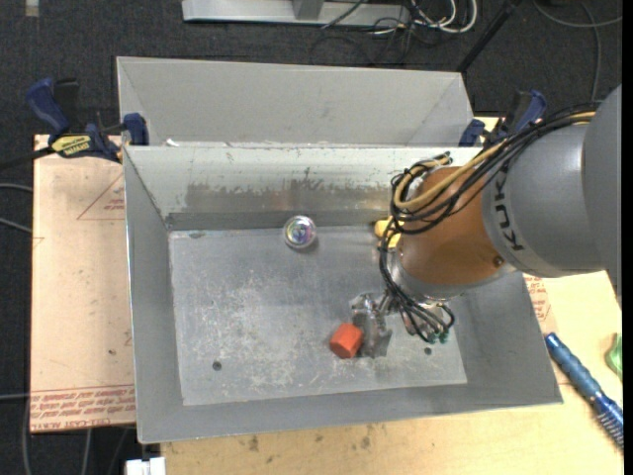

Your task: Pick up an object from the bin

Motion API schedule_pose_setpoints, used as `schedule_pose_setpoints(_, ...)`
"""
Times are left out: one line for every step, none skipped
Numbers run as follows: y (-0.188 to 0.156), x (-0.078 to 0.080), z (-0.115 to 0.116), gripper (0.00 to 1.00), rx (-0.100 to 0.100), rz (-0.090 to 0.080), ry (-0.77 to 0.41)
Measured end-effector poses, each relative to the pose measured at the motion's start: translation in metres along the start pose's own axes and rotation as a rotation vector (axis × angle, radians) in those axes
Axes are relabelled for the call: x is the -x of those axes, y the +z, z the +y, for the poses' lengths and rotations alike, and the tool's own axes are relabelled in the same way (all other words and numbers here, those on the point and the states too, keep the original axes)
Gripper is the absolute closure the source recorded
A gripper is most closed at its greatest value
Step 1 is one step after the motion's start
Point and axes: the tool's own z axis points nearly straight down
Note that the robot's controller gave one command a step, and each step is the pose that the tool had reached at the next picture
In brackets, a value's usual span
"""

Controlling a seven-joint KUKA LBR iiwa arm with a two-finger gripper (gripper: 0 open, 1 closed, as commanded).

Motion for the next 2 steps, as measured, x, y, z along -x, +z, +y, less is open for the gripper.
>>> schedule_pose_setpoints(0.0, 0.0, 0.0, 0.0, 0.0, 0.0, 0.0)
schedule_pose_setpoints(0.0, -0.025, 0.025, 0.0, 0.001, -0.005, -0.477)
